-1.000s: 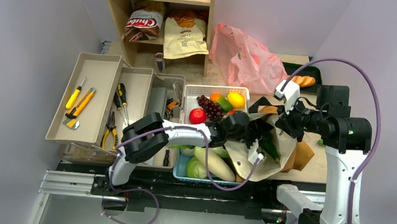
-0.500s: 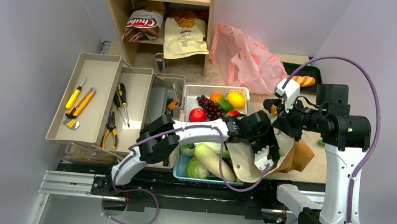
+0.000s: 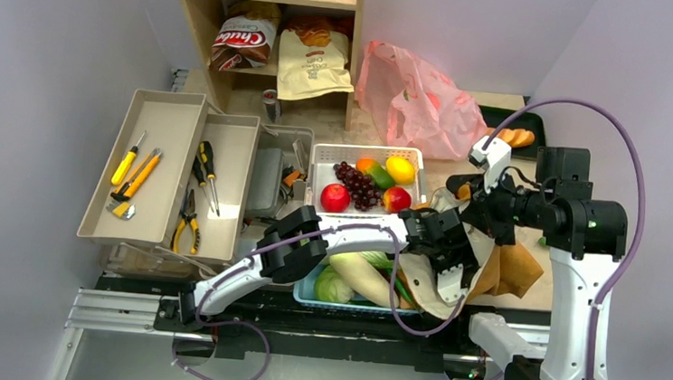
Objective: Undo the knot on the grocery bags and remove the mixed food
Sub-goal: Adjust the takeout bag at the center of the board.
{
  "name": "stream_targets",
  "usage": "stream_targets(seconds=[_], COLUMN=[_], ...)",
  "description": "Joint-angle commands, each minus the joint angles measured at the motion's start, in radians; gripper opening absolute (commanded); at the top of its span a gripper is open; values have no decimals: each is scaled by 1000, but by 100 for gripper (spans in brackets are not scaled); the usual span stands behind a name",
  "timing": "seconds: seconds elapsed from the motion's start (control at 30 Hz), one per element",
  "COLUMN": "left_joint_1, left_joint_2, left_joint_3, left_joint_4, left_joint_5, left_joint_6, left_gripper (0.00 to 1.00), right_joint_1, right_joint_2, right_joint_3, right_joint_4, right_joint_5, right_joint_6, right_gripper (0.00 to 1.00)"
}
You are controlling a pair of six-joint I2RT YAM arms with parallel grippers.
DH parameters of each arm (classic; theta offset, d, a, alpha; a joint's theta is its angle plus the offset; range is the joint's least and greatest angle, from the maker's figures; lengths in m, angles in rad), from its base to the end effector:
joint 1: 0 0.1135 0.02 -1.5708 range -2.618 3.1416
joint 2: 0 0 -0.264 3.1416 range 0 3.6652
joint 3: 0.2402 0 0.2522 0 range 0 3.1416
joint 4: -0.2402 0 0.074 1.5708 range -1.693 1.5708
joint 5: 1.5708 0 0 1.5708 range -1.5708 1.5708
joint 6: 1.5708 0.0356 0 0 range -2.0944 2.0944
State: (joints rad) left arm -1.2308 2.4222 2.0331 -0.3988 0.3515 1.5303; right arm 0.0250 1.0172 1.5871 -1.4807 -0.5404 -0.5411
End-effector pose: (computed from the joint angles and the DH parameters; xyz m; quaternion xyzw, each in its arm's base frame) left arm 0.1698 -0.5167 0.1739 0.9063 0.1066 -0.1038 0.3956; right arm 0.1187 0.0213 0.4382 -0.3377 0.8513 0.1645 0.3664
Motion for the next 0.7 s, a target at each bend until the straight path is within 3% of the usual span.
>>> stream_targets(seconds=[0.0,0.1,0.2,0.53,0.67], left_joint_1=[11,11,11,24,36], left_joint_2=[64,63,32,-170,-264], left_joint_3=[73,58,-41,-320,-455], left_joint_4=[-197,-195,-83,546,724], left_joint_5=[-33,-58,-106,-68,-36], left_joint_6=[34,42,59,-126,-190], left_gripper=[54,25,0,0,0], right_joint_1=[16,16,16,15,15], right_joint_2=[-56,-52,-49,-26,-29], right_joint_3=[38,75,102,142,144], right_joint_4=[62,35,11,27,45], right_joint_5=[-279,-305,-290,-100,-19], right_joint_6=[43,29,32,37,23], right_gripper=[0,0,0,0,0])
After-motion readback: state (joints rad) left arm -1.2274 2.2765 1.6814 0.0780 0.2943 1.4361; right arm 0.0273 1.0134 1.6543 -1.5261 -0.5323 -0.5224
